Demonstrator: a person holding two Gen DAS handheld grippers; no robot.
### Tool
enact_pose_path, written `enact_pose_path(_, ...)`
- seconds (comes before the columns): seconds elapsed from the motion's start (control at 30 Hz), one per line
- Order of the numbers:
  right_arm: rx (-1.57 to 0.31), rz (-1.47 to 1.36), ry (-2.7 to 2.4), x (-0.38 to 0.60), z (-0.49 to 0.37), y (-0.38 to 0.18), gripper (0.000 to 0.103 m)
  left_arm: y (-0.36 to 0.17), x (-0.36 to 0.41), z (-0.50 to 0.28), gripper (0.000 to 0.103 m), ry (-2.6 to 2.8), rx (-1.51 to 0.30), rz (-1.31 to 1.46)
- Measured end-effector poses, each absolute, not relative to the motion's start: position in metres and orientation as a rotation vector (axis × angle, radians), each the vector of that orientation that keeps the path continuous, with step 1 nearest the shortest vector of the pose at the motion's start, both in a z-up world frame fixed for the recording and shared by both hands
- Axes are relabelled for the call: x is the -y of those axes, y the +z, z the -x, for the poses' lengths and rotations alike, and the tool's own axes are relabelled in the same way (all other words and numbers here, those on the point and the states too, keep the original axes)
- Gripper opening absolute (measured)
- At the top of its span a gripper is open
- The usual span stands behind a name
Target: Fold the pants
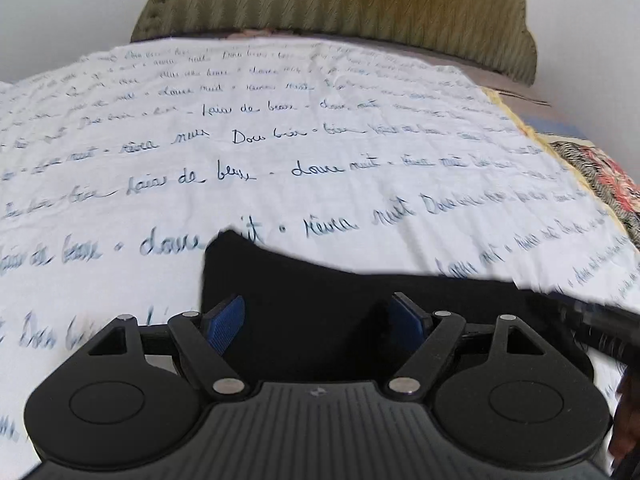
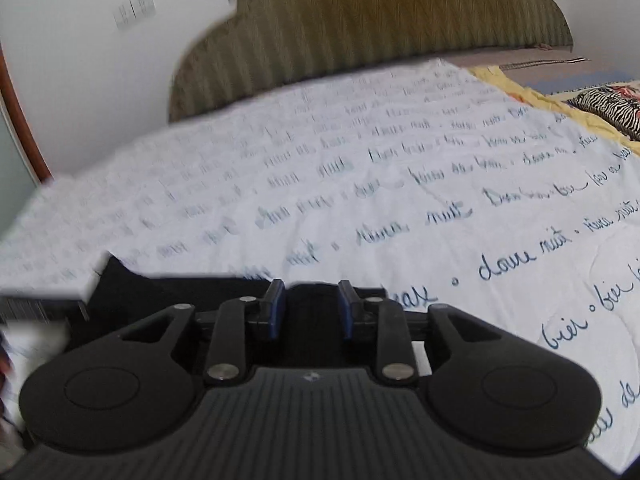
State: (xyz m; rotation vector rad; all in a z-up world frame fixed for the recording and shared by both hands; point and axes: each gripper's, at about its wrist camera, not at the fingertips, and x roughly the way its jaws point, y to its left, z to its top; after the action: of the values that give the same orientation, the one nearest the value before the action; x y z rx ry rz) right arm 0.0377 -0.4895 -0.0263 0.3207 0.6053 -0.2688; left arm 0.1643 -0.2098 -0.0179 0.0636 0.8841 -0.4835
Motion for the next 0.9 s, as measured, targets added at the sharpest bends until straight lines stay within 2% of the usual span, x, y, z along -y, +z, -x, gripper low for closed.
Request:
enact_pose_path(0.17,-0.628,-0.289,-0.307,0.492,-0.045,-0.036,0.026,-0.028,0.21,-0.176,0.079,-0.447,-0.877,-0.093)
enact_pose_path(0.23,-0.582,-0.261,-0.335,0.482,-0.034,-0.025,0.034,-0.02,0.201,-0.165,0.079,-0.444,-0.846,-0.088)
enact_pose_path(0.37,-0.509,-0.217,-0.287,0.455,-0.001,-0.006,0.039,-0.016,0.183,-0.138,0.08,-0.472,-0.85,-0.075)
enact_pose_path(0.47,-0.539,-0.153,-0.243,0.431,0.011,-0.01,0.043,-0.025,0.178,-0.12,0.08,-0.448,-0.855,-0.115)
enact_pose_path(0.57,-0.612,-0.04,-0.307,0.419,0.003,-0.032,0.056,-0.032,0.176,-0.111,0.08,-0.424,-0.863,-0.143)
enact_pose_path(0.67,-0.588,-0.042,-0.333,0.414,0.008,-0.031,0.059,-0.028,0.17,-0.105,0.08,-0.42,-0.852,-0.143)
enact_pose_path(0.73,-0.556,-0.05,-0.333,0.409,0.018,-0.024,0.065,-0.027,0.168,-0.102,0.082,-0.419,-0.849,-0.148)
enact_pose_path(0.9,-0.524,-0.073,-0.372,0.405,0.043,-0.017,0.068,-0.028,0.164,-0.095,0.082,-0.417,-0.855,-0.141)
